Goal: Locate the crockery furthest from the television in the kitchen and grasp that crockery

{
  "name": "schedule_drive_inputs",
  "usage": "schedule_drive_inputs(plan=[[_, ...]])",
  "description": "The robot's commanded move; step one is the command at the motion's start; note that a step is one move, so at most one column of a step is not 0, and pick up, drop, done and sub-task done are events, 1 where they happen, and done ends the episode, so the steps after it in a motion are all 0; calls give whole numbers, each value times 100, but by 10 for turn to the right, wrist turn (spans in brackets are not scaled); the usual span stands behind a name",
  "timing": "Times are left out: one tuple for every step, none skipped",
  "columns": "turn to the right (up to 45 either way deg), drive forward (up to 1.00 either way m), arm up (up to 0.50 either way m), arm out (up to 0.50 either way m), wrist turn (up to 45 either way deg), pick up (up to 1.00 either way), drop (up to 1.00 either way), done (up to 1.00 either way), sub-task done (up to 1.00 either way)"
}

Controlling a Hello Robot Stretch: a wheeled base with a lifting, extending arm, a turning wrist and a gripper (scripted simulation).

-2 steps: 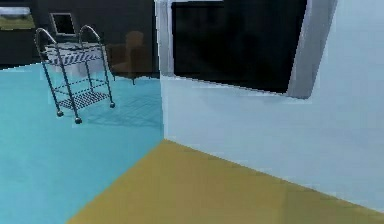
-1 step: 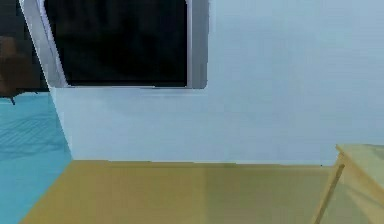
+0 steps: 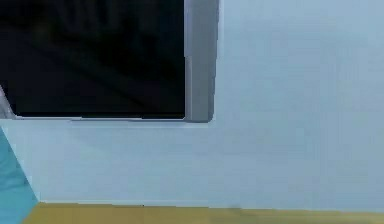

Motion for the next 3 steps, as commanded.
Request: schedule_drive_inputs(plan=[[300,0,0,0,0,0,0,0,0],[0,75,0,0,0,0,0,0,0],[420,0,0,0,0,0,0,0,0]])
